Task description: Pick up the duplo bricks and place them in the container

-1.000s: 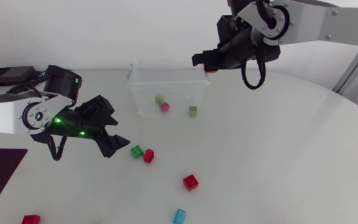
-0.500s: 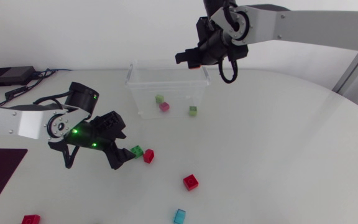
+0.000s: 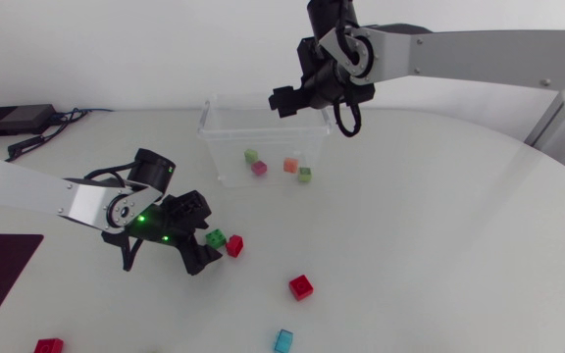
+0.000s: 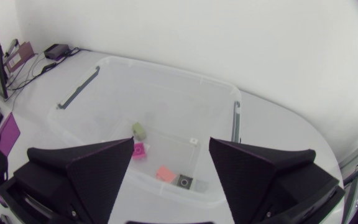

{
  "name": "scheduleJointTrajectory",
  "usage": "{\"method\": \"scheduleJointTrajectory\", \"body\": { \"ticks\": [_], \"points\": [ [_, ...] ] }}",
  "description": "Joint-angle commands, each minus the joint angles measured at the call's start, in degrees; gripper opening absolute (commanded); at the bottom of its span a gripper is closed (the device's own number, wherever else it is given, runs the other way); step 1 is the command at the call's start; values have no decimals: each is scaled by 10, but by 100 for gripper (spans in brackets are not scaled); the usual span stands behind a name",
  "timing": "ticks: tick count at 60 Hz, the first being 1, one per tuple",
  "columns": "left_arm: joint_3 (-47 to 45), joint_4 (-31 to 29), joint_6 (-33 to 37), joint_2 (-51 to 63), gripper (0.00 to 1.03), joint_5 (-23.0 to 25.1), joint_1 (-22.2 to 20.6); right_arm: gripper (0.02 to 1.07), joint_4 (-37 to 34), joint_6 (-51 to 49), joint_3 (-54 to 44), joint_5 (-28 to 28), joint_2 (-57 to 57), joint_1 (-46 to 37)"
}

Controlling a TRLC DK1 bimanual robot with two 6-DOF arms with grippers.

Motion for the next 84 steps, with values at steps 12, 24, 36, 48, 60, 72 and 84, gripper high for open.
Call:
{"method": "scheduleJointTrajectory", "body": {
  "ticks": [12,24,36,48,60,72,84],
  "points": [
    [29,18,21,44,97,0,15,101,33,-54,-190,-34,-152,61],
    [45,22,18,68,90,1,13,101,62,-76,-333,-65,-223,107],
    [51,23,16,85,23,1,11,101,81,-96,-426,-110,-244,144],
    [37,22,18,36,22,1,22,101,89,-113,-432,-160,-210,153],
    [40,-28,16,-68,22,6,46,101,88,-113,-404,-170,-157,162],
    [87,-77,11,-132,22,23,70,101,76,-123,-358,-170,-91,171],
    [153,-83,-22,-130,22,36,72,101,20,-148,-281,-168,-33,173]
  ]
}}
